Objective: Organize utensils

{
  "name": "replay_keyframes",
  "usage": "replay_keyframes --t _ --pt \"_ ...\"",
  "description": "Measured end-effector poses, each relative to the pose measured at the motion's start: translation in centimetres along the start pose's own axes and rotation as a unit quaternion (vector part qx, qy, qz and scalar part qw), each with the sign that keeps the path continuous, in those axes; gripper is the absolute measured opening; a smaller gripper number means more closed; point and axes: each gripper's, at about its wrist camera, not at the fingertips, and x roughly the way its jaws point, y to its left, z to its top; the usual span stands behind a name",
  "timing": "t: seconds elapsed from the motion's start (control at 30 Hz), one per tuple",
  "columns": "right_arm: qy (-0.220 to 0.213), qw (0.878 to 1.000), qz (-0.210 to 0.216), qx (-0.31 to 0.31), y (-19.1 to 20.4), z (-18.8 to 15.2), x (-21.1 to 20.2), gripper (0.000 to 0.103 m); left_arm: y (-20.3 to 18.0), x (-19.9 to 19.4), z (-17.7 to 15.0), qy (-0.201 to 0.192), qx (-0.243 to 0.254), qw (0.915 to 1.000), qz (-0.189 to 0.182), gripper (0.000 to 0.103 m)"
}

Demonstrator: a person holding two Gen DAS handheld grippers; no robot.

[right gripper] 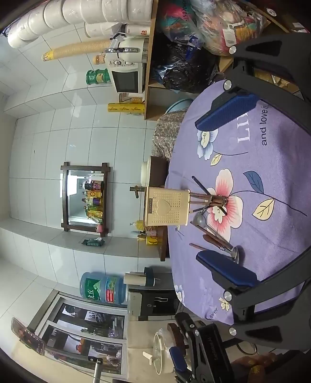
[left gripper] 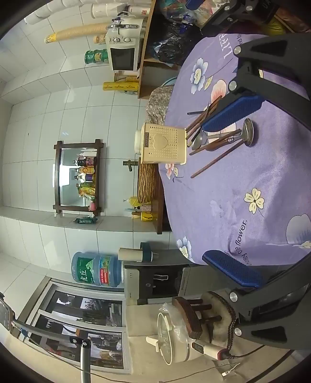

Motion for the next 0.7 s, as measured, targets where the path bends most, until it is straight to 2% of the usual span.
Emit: replay_keyframes --t 0.23,0.33,0.7 --pt "-0.001 1.000 0.000 -0.004 0.1 0.0 -0.3 0.098 -0.8 -0.1 -0.6 0.003 0.001 1.0000 0.001 0.098" --pt "0.003 1.000 0.005 -0.009 0.9 0.0 0.1 0.098 0.1 0.0 0.0 0.006 -0.012 0.9999 -0.001 0.098" --pt "0.002 1.000 0.007 -0.009 0.5 0.4 -0.1 0.098 0.2 -0.1 0.2 0.001 -0.007 1.0000 -0.005 0.098"
